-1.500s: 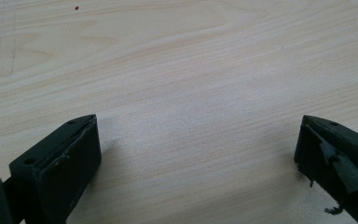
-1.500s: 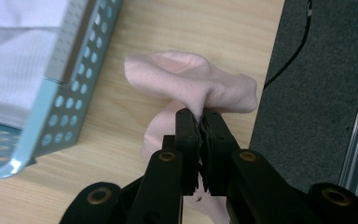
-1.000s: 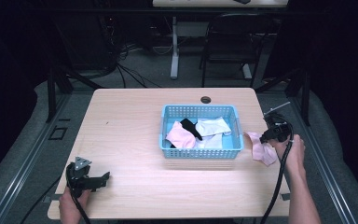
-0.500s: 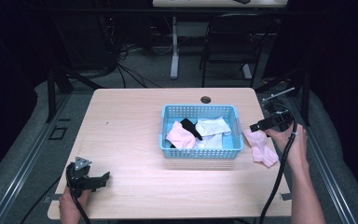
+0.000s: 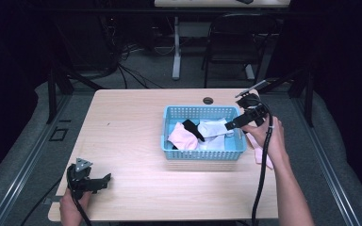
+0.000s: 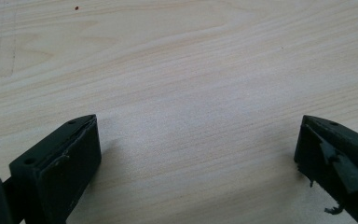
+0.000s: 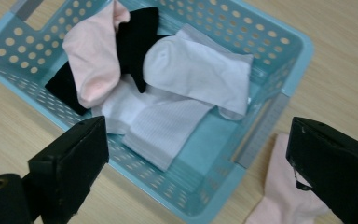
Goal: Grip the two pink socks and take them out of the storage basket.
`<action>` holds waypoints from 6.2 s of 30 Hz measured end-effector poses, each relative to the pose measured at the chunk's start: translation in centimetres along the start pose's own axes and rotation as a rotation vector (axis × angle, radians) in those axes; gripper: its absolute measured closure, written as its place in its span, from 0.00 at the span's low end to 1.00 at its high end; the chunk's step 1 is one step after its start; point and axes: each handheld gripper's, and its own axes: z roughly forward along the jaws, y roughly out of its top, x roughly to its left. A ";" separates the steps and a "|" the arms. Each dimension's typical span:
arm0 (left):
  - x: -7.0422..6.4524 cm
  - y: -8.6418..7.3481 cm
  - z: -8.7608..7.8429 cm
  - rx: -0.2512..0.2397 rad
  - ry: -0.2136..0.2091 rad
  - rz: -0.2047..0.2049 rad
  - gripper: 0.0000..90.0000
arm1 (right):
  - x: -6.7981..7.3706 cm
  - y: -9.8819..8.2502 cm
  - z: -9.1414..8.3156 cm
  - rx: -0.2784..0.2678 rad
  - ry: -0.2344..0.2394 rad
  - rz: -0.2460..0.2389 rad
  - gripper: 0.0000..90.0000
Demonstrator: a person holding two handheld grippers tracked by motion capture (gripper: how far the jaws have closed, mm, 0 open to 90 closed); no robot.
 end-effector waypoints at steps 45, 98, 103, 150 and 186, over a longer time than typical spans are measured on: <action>-0.1 0.0 0.0 -0.002 0.004 -0.002 0.01 | 9.8 6.5 14.6 0.284 0.165 -0.196 0.39; 0.0 0.0 0.0 -0.003 0.000 -0.005 0.01 | 7.7 6.2 5.1 0.085 0.046 -0.174 0.97; 0.0 0.0 0.0 -0.003 0.000 -0.005 0.01 | 7.0 6.0 3.1 0.056 0.028 -0.172 0.97; 0.0 0.0 0.0 -0.001 0.000 -0.005 0.01 | -4.3 -6.7 -7.1 -0.053 -0.174 0.101 0.97; 0.0 0.0 0.0 -0.003 0.001 -0.005 0.01 | -4.0 -15.6 1.9 0.090 -0.039 0.235 0.25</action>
